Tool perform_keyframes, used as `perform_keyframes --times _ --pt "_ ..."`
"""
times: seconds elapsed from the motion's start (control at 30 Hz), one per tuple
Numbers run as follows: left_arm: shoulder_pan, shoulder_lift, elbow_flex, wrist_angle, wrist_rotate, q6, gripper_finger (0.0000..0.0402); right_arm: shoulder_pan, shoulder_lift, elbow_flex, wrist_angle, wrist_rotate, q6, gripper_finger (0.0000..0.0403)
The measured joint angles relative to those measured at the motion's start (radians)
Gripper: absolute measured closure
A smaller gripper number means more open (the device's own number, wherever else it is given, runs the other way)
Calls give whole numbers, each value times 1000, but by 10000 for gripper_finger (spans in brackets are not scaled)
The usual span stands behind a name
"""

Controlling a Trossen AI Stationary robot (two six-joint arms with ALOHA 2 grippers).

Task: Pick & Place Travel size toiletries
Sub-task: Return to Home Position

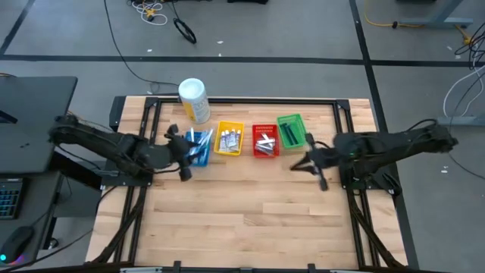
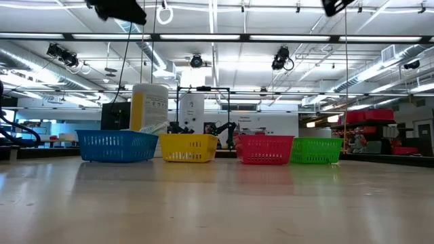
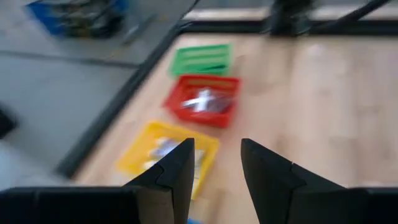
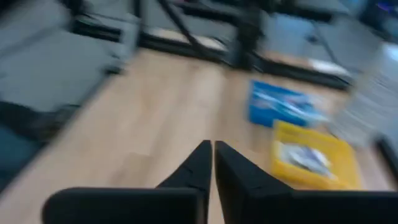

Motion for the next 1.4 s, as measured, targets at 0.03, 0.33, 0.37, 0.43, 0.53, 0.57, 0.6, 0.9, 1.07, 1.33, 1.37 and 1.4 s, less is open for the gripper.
perform_keyframes --times 0.03,0.33,0.37,0.43,0.53,0.57,0.6,0.9,1.07,1.33,1.37,1.4 --pt "1 -35 -63 76 37 17 263 18 -25 -7 0 -23 -2 382" --pt "17 -320 -671 970 381 271 263 89 -226 -235 77 -97 -20 388" --pt "23 -357 -715 1031 407 278 263 89 -257 -268 102 -107 -14 388" --pt "34 -430 -783 1106 433 280 263 88 -316 -336 147 -175 -5 388" --pt "42 -546 -852 1124 438 265 263 89 -408 -421 229 -334 -10 388" --pt "43 -583 -870 1122 439 264 263 89 -435 -445 262 -368 -10 388" --pt "42 -619 -885 1104 443 266 263 89 -465 -464 287 -377 -10 388" --pt "42 -812 -924 982 438 353 263 86 -707 -557 251 -377 -11 388" --pt "42 -858 -924 897 423 385 263 86 -835 -611 214 -376 -31 388" --pt "42 -856 -924 801 373 348 263 86 -870 -693 241 -328 -33 388" --pt "42 -856 -924 802 372 350 263 86 -869 -704 258 -316 -35 388" --pt "42 -856 -924 800 372 355 263 86 -869 -721 286 -301 -38 388"
